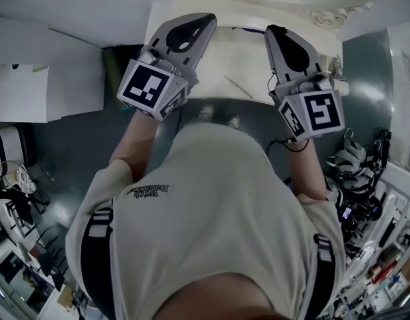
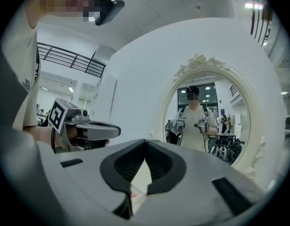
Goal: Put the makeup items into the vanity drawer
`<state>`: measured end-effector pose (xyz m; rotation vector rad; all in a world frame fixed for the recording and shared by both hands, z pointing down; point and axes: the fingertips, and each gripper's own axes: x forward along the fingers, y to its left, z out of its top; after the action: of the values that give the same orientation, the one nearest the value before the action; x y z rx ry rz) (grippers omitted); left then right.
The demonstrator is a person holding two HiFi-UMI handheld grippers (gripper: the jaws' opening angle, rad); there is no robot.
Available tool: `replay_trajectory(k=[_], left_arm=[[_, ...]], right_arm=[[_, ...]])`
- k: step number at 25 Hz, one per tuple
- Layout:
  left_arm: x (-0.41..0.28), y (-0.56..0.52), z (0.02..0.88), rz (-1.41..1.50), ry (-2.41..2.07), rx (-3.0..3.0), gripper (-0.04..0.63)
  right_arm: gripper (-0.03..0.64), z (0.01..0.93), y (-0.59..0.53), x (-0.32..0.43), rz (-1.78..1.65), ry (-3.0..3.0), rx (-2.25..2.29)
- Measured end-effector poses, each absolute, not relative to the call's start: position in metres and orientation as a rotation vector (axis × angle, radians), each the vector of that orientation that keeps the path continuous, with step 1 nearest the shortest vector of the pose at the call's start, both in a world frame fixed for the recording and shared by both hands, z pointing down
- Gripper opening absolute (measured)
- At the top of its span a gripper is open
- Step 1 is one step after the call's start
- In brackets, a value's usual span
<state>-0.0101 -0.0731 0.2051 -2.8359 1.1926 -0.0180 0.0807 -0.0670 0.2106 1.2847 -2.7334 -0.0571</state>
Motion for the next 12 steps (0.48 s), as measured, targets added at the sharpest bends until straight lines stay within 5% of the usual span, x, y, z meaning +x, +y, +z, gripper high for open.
replay_trajectory(k=[12], left_arm=[[0.042,-0.004,0.202,0.041,1.035,-2.879,0.012]], right_arm=[[0.006,0.203,0.017,0.125,-0.065,-2.759,1.343]])
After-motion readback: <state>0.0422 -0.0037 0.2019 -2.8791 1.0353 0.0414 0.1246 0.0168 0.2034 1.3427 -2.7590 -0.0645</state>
